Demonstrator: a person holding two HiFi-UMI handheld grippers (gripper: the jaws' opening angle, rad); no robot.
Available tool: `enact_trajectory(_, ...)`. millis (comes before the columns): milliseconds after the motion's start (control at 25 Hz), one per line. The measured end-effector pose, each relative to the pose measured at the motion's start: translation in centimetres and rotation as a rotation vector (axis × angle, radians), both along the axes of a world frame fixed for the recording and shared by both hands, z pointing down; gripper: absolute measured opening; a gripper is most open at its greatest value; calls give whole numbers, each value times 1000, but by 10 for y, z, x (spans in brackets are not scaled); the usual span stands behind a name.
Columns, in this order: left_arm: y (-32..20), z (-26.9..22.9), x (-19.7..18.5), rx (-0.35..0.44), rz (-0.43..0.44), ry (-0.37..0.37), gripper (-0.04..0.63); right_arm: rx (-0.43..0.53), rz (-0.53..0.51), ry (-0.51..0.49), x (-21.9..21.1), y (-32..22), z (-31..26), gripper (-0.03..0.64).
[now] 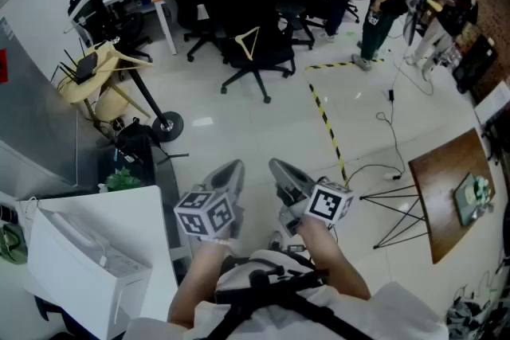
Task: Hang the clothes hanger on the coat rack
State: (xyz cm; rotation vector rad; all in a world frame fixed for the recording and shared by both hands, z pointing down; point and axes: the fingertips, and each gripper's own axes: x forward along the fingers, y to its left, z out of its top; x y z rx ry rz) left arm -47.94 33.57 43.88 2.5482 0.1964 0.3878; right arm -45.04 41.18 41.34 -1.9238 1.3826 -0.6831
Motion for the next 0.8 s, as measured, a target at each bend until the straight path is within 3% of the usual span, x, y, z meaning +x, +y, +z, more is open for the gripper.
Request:
enact_trajectory(280, 0, 0, 26, 12, 9, 12, -12, -2, 8, 26, 24, 0, 0, 2)
enact_trajectory(800, 13, 5, 58, 41, 11, -15, -12, 20, -1, -20, 55, 11, 9, 2)
